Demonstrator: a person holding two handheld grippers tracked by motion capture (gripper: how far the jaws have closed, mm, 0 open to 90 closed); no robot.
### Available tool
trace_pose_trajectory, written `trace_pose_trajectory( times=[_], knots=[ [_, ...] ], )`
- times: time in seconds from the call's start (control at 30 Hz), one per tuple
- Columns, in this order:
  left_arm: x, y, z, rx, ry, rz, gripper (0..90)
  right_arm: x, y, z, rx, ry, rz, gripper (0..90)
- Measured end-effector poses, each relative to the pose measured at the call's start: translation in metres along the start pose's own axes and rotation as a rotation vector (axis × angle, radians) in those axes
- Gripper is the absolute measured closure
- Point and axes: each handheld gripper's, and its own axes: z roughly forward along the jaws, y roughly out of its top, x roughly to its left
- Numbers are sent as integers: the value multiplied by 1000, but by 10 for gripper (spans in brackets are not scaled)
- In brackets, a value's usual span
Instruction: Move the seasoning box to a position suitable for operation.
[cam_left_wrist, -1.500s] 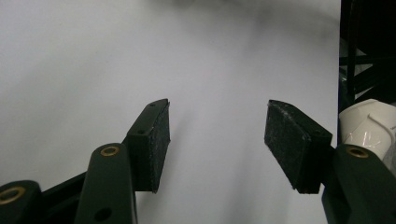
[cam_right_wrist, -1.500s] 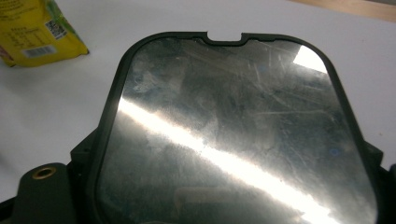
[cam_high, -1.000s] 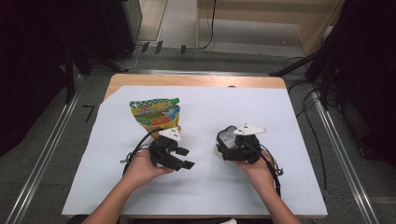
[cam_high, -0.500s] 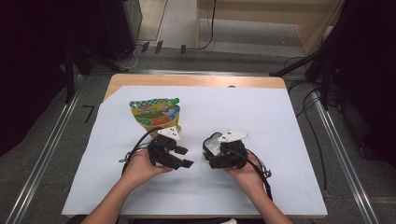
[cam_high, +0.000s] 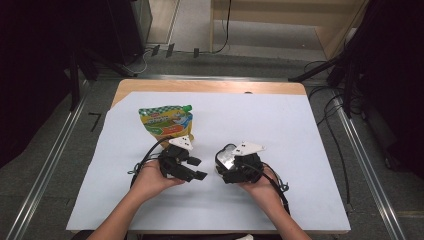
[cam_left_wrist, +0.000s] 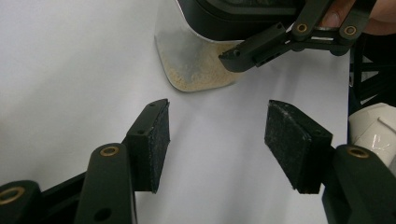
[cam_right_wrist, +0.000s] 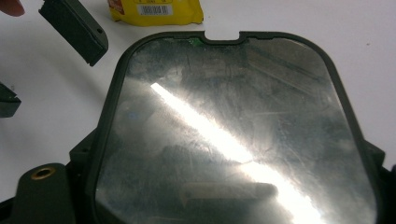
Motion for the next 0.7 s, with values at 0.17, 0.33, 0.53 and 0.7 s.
trace_pose_trajectory(
  times=[0.17, 0.33, 0.53, 0.7],
  knots=[
    [0, 0, -1, -5, 5, -3, 412, 0, 2, -2, 11, -3, 2, 159],
    [1, 0, -1, -3, 4, -2, 412, 1, 5, -8, 24, -5, 16, 156],
    [1, 0, 0, 2, 3, 0, 411, -1, 11, -21, 8, 13, 40, 157],
    [1, 0, 0, 3, 4, -2, 411, -3, 15, -38, 6, 32, 39, 173]
  ],
)
